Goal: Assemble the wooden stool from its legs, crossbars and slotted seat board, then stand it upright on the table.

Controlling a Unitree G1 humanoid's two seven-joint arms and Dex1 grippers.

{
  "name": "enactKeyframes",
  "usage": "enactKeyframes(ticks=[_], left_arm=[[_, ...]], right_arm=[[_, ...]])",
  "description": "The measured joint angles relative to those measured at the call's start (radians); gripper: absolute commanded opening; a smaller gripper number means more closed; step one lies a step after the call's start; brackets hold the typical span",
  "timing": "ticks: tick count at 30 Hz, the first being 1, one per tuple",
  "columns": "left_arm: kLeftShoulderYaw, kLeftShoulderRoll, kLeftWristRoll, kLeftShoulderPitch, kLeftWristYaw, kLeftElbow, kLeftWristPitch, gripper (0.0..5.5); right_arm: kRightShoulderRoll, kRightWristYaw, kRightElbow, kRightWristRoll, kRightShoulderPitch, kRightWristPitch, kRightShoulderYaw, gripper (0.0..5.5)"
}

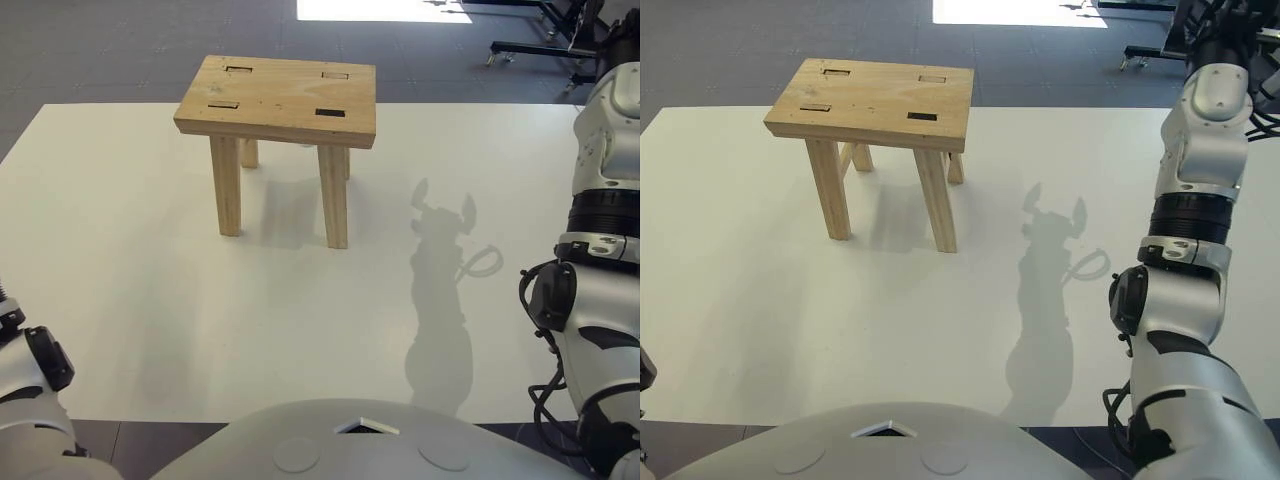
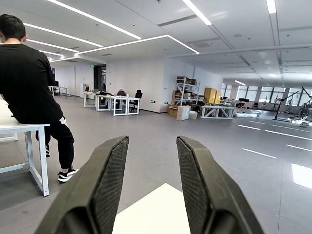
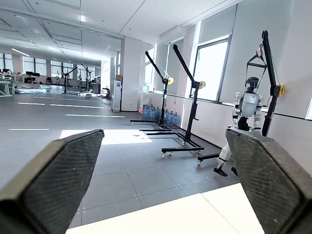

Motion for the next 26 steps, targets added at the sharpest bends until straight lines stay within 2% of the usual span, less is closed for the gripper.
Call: enactKeyframes(ticks=[4, 11, 26], left_arm=[[-0.016, -0.029, 0.046, -0.013, -0.044, -0.003, 0.003, 1.81], [0.023, -0.093, 0.088, 0.055, -0.038, -0.120, 0.096, 1.81], [-0.010, -0.170, 0.180, -0.008, -0.078, -0.150, 0.139, 1.81]], right_arm=[[0.025, 0.013, 0.017, 0.001, 0.000, -0.012, -0.005, 4.57], [0.064, 0.063, 0.071, 0.005, -0.001, -0.042, -0.006, 4.57], [0.105, 0.065, 0.164, -0.019, -0.044, -0.076, 0.008, 4.57]])
